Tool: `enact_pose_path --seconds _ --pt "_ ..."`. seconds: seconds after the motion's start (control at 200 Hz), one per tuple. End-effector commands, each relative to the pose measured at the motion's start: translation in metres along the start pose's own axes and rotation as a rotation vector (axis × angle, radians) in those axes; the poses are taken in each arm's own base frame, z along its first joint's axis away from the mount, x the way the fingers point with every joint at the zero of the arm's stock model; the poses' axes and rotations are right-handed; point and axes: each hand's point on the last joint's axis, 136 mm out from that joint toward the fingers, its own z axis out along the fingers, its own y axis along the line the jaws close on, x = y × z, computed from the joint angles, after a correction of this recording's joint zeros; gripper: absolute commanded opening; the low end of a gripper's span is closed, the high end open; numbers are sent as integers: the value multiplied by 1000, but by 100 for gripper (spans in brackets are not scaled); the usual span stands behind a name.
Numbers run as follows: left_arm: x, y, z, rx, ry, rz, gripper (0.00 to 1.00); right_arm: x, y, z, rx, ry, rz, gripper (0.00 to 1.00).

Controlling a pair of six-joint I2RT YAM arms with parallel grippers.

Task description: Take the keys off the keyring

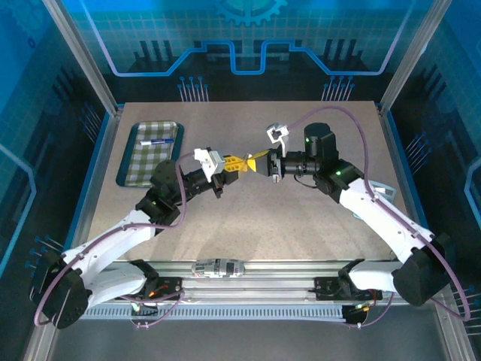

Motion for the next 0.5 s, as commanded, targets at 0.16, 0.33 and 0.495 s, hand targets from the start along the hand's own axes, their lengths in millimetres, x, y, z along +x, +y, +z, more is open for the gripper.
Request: enact_pose_path --seconds 0.16,0.33,0.495 --pt "-20 -15 -11 24 -91 37 53 -25 5 -17 6 -82 -140 0" --pt "-21 -12 -7 18 -80 44 60 -30 15 -24 -17 -101 -177 0" --pt "-18 -7 -2 3 -63 71 61 -34 24 -29 -54 -115 -190 0"
